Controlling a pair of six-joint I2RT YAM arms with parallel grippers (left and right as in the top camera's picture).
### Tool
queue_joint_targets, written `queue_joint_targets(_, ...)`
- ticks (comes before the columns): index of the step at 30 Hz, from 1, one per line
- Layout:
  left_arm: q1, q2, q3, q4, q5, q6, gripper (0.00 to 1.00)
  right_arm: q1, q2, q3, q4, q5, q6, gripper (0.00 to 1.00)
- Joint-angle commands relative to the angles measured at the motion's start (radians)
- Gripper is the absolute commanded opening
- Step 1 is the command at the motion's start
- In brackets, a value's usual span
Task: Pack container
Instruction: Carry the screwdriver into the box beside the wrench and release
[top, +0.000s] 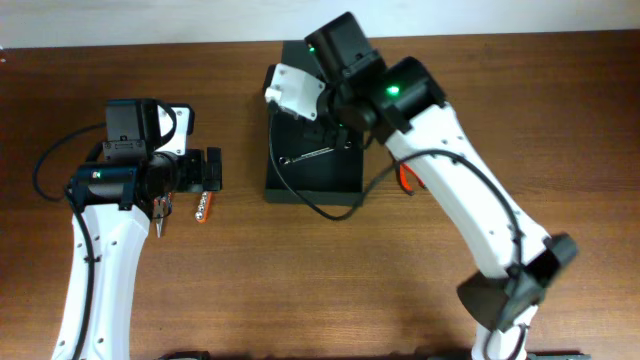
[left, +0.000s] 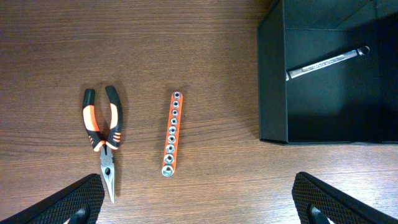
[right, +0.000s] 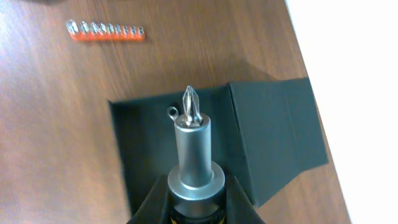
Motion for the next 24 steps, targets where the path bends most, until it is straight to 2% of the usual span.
queue_joint_targets(1, 0.004, 0.007, 0.012, -0.006, 0.004, 0.020, 0.99, -0.021, 0.099, 0.010, 0.008, 0.021, -0.181, 0.04)
queue_joint_targets(12, 0.004, 0.007, 0.012, -0.007, 0.004, 0.020, 0.99, -0.044, 0.354, 0.010, 0.011, 0.029, -0.384, 0.07)
queue_joint_targets(18, 0.004, 0.007, 0.012, -0.003, 0.004, 0.020, 0.99, -0.048, 0.397, 0.010, 0.050, 0.026, -0.383, 0.10)
queue_joint_targets(24, 0.004, 0.007, 0.012, 0.001, 0.004, 0.020, 0.99, -0.049, 0.405, 0.005, 0.018, -0.026, -0.383, 0.13)
